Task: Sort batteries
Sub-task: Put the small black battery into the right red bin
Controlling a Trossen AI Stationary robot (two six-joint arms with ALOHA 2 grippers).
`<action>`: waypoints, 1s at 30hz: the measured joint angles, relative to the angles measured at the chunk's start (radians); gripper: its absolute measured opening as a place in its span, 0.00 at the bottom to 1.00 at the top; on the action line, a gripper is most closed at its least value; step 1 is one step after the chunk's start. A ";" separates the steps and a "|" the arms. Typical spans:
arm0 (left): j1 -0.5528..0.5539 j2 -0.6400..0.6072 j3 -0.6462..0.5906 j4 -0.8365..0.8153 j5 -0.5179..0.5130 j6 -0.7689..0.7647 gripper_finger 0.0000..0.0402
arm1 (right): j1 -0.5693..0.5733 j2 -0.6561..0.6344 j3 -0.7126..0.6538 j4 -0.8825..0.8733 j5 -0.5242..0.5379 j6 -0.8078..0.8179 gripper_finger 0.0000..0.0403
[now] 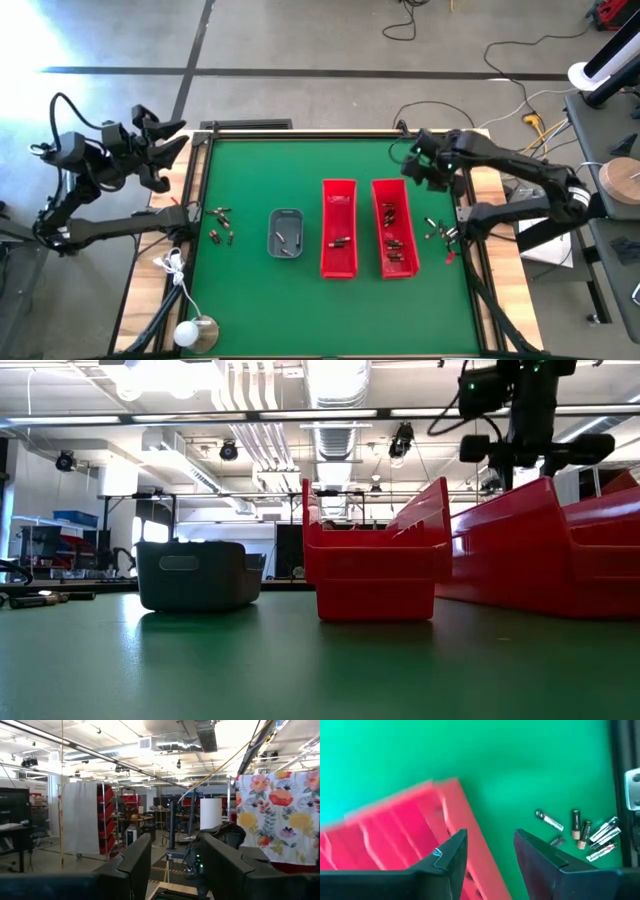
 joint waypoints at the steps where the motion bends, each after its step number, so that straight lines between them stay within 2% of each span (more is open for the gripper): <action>1: 0.000 0.004 0.000 0.004 0.000 0.009 0.38 | -0.036 0.003 0.000 0.002 0.000 -0.001 0.36; 4: 0.000 0.018 0.000 0.007 0.000 0.025 0.38 | -0.132 0.038 -0.002 0.000 -0.020 -0.091 0.33; 8: 0.000 0.037 0.000 -0.003 0.000 0.027 0.38 | -0.241 0.128 -0.020 -0.041 -0.129 -0.210 0.30; 10: 0.000 0.041 0.000 -0.026 0.000 0.027 0.38 | -0.292 0.180 -0.022 -0.062 -0.150 -0.279 0.30; 13: 0.000 0.043 0.000 -0.053 0.001 0.020 0.38 | -0.370 0.251 -0.026 -0.091 -0.163 -0.373 0.29; 17: 0.000 0.034 0.000 -0.085 0.001 -0.001 0.38 | -0.459 0.322 -0.052 -0.125 -0.234 -0.501 0.31; 24: 0.000 0.020 0.000 -0.110 -0.001 -0.018 0.38 | -0.487 0.411 -0.145 -0.133 -0.261 -0.672 0.35; 30: 0.001 0.029 0.000 -0.090 -0.118 -0.006 0.38 | -0.487 0.459 -0.266 -0.110 -0.272 -0.782 0.40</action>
